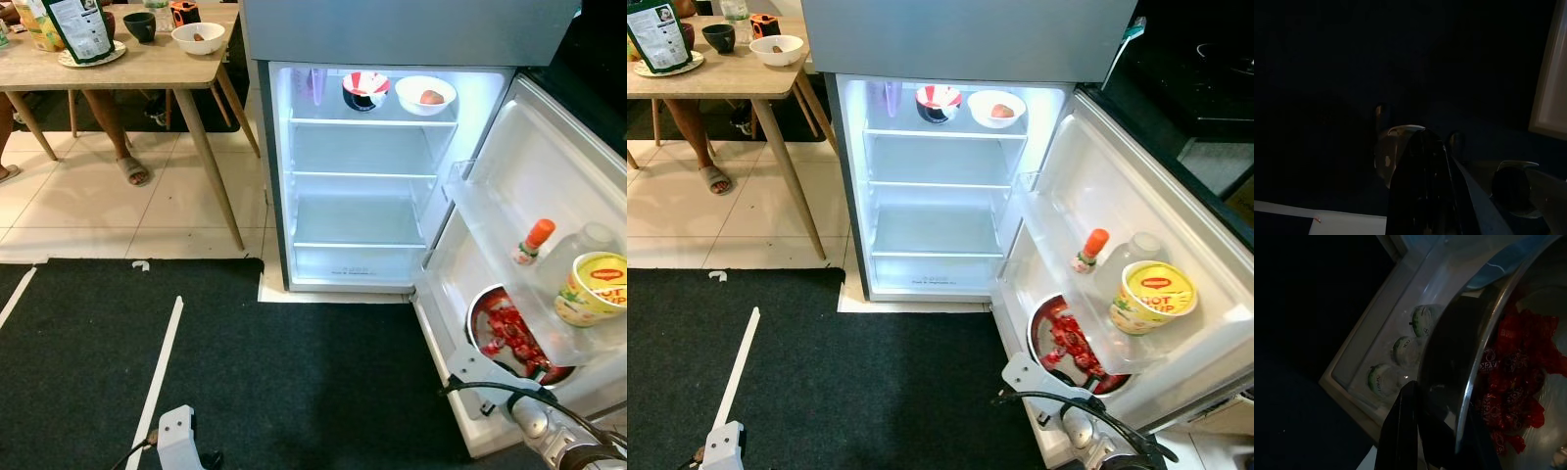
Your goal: Restocking fridge
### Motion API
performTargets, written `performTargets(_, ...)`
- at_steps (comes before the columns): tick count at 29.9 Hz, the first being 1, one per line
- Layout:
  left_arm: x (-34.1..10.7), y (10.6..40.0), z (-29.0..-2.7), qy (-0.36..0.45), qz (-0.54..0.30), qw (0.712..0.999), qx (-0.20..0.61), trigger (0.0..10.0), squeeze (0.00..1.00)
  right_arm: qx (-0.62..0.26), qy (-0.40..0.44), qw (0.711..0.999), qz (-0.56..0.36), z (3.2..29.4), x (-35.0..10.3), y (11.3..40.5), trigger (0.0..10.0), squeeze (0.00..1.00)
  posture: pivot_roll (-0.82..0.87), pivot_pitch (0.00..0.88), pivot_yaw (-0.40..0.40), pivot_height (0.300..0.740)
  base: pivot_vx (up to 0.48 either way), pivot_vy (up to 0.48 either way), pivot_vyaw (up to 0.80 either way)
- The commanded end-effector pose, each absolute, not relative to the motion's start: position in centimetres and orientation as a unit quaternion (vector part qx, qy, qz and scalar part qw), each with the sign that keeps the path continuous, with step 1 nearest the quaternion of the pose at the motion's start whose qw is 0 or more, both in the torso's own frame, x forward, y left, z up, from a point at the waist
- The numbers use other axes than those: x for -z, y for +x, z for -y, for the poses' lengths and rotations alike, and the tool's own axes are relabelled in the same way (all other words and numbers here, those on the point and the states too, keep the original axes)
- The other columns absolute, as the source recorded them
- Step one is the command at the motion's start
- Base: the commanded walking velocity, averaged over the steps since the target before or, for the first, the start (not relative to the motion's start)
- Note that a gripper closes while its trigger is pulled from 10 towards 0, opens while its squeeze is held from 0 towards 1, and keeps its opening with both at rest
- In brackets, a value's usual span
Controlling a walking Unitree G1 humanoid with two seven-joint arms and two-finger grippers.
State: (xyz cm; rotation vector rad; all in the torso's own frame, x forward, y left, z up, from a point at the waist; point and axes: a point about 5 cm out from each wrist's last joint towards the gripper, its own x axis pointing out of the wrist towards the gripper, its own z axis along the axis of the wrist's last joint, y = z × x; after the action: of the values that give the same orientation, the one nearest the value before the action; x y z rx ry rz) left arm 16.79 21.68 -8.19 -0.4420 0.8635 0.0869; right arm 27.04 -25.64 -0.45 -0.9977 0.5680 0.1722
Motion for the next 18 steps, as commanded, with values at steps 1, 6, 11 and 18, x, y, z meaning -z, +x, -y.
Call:
performTargets(1, 8.7, 15.9, -21.1, -0.216, -0.428, 0.877, -0.039, 10.0, 0.00, -0.050, -0.478, 0.838, -0.260, 27.1, -0.6, 27.5, 10.0, 0.00, -0.07, 0.109, -0.020, 0.740, 0.000, 0.000, 0.00)
performTargets(6, 8.8, 15.8, -20.9, -0.216, -0.431, 0.875, -0.035, 10.0, 0.00, -0.094, -0.455, 0.839, -0.281, 25.7, 1.2, 26.1, 10.0, 0.00, -0.07, 0.114, -0.013, 0.740, 0.000, 0.000, 0.00)
performTargets(11, 8.7, 15.8, -21.1, -0.213, -0.431, 0.876, -0.034, 10.0, 0.00, -0.157, -0.436, 0.847, -0.260, 23.1, 2.0, 25.8, 10.0, 0.00, -0.07, 0.117, -0.008, 0.740, 0.000, 0.000, 0.00)
performTargets(18, 8.7, 15.9, -21.1, -0.213, -0.431, 0.876, -0.033, 10.0, 0.00, -0.256, -0.448, 0.830, -0.214, 19.3, 2.7, 25.4, 10.0, 0.00, -0.08, 0.118, -0.010, 0.740, 0.000, 0.000, 0.00)
